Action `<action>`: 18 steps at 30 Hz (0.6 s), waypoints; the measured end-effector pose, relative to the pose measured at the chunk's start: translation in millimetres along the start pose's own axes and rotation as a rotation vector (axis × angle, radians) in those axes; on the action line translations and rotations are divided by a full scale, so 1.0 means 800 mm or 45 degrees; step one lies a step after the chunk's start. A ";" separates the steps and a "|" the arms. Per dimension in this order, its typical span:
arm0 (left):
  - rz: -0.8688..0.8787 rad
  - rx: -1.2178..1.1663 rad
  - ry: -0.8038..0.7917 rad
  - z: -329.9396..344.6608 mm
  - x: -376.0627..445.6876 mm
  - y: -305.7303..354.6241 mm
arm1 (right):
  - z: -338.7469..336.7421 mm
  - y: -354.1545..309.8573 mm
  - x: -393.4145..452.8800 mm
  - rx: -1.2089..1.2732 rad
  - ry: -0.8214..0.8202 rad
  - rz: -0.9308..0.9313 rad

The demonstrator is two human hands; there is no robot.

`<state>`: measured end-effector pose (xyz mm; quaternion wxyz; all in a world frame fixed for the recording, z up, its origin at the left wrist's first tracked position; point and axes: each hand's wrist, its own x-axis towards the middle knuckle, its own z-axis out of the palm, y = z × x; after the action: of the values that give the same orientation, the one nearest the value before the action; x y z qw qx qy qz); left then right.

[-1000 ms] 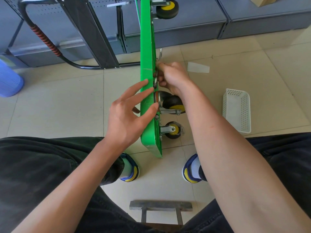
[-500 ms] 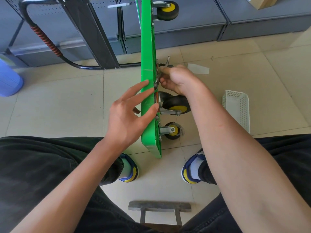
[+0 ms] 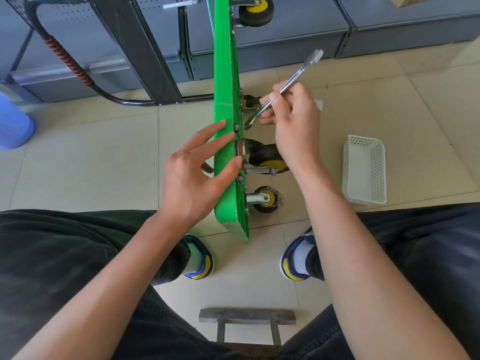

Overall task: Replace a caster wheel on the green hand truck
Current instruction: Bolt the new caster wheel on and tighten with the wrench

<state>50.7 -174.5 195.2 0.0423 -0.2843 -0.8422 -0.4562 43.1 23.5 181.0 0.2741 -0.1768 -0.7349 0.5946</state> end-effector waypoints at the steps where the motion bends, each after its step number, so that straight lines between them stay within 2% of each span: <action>1: -0.002 -0.003 0.003 0.000 0.000 0.000 | -0.001 -0.001 -0.010 -0.022 0.015 -0.054; 7: -0.005 -0.009 0.005 -0.001 -0.001 0.001 | 0.001 0.000 -0.058 -0.091 0.100 -0.304; 11: -0.007 -0.006 0.009 0.000 -0.001 0.001 | 0.004 -0.003 -0.073 -0.133 0.062 -0.442; 18: -0.007 -0.005 0.007 0.000 -0.001 0.001 | 0.004 0.001 -0.088 -0.235 0.012 -0.518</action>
<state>51.7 -175.0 195.5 0.0429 -0.2807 -0.8419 -0.4588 96.3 -19.8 166.3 0.3745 -0.0519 -0.8055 0.4563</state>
